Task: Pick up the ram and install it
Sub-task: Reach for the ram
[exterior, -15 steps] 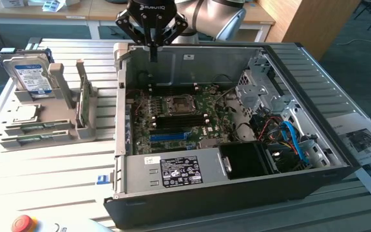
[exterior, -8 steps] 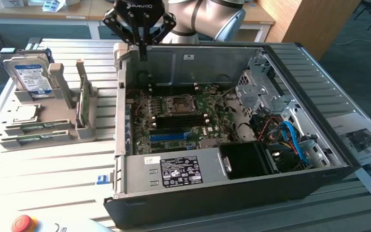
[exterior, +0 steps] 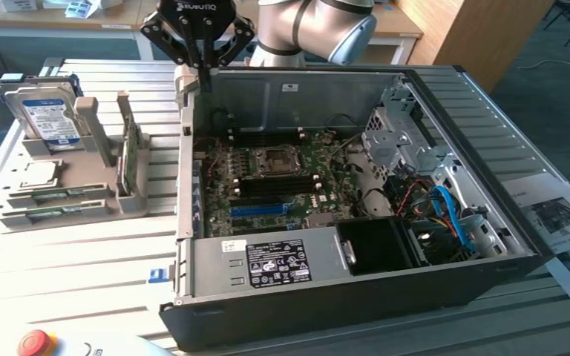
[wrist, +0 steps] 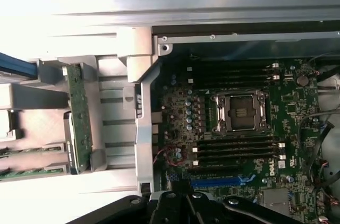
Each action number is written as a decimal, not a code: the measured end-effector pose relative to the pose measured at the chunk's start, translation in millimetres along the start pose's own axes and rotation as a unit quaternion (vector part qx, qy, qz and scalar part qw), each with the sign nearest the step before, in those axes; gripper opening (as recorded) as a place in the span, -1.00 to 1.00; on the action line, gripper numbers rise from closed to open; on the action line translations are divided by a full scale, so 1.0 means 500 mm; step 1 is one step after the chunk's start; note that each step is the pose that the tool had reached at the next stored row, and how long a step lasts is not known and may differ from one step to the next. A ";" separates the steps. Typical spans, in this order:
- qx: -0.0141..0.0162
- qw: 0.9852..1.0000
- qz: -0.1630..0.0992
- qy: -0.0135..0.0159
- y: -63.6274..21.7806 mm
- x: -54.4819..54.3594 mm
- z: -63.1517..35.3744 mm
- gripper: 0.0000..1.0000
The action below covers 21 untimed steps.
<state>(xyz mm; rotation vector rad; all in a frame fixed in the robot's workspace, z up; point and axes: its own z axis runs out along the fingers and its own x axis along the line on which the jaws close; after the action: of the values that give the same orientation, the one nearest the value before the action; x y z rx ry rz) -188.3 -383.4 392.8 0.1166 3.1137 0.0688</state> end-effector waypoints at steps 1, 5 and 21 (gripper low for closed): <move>0.000 1.000 0.000 0.000 0.000 0.005 0.000 -0.79; 0.000 1.000 0.000 0.000 0.002 0.025 0.000 -0.79; 0.000 1.000 0.000 0.000 0.013 0.103 -0.002 -0.79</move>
<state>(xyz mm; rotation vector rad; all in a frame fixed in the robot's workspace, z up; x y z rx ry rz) -239.3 -373.3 392.8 0.1165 3.1137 0.0687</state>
